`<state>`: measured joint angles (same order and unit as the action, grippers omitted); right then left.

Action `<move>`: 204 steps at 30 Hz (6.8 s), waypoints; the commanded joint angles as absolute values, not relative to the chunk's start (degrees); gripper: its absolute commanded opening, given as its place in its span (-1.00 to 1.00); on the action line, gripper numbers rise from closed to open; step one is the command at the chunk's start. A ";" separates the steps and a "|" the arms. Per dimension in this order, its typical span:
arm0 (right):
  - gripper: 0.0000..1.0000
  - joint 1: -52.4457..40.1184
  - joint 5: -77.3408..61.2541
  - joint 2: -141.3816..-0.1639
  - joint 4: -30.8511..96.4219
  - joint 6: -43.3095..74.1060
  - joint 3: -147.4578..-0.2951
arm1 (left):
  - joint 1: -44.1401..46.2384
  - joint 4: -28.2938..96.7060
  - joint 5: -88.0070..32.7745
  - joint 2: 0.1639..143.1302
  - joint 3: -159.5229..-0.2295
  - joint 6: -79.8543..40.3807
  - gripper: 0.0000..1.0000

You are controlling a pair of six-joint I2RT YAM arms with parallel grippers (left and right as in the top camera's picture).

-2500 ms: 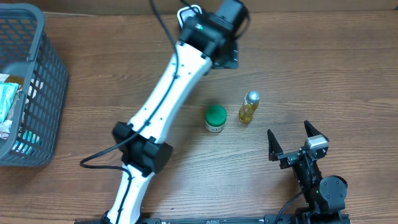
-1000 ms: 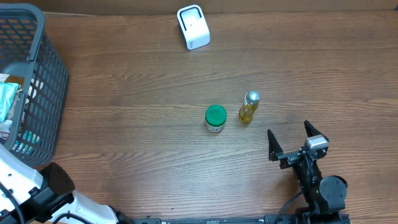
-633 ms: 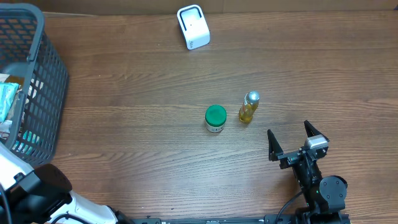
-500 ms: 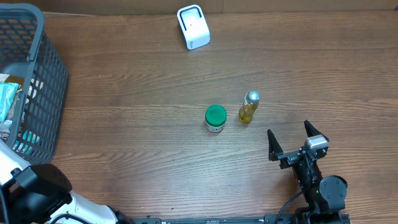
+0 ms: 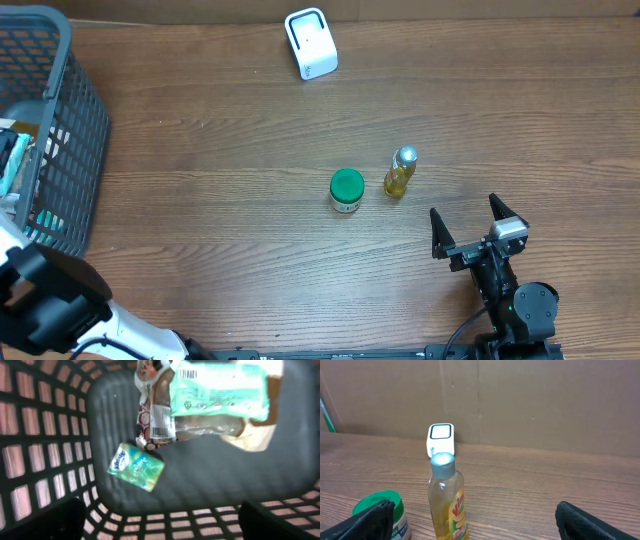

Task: Scan the item barcode
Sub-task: 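Reach the left gripper into the basket toward the teal tissue pack, then grasp the teal Kleenex tissue pack and lift it from the basket, then carry the tissue pack out and set it on the table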

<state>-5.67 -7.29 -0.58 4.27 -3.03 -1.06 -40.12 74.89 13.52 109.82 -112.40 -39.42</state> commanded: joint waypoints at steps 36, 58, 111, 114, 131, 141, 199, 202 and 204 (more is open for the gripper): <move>1.00 -5.72 -7.62 -0.19 4.03 -2.98 -0.45 | -43.31 67.57 14.92 125.36 -101.25 -17.37 0.99; 1.00 -5.72 -7.62 -0.19 4.03 -2.98 -0.45 | -43.55 63.33 5.58 125.34 -96.92 -15.38 0.99; 1.00 -5.72 -7.62 -0.19 4.01 -2.98 -0.45 | -46.30 89.76 -4.54 124.70 -142.12 -16.95 0.34; 1.00 -5.72 -7.62 -0.19 4.03 -2.98 -0.45 | -45.82 94.98 -10.50 124.68 -152.27 -16.99 0.34; 1.00 -5.72 -7.62 -0.19 4.03 -2.98 -0.45 | -27.09 96.82 -18.33 111.07 -158.36 -16.03 0.34; 1.00 -5.72 -7.62 -0.19 4.03 -2.98 -0.45 | -3.79 96.82 -10.17 111.00 -147.20 -16.08 0.36; 1.00 -5.72 -7.62 -0.19 4.03 -2.98 -0.45 | 17.26 55.68 -3.01 110.87 -83.83 5.72 0.99; 1.00 -5.72 -7.62 -0.19 4.03 -2.98 -0.45 | 17.26 55.09 -6.13 110.54 -87.37 0.86 0.99; 1.00 -5.72 -7.62 -0.19 4.01 -2.98 -0.45 | 17.26 53.25 -11.79 110.56 -87.57 -1.04 0.82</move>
<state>-5.65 -7.29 -0.58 4.25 -3.01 -1.06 17.17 54.68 -3.97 111.63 -85.58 4.45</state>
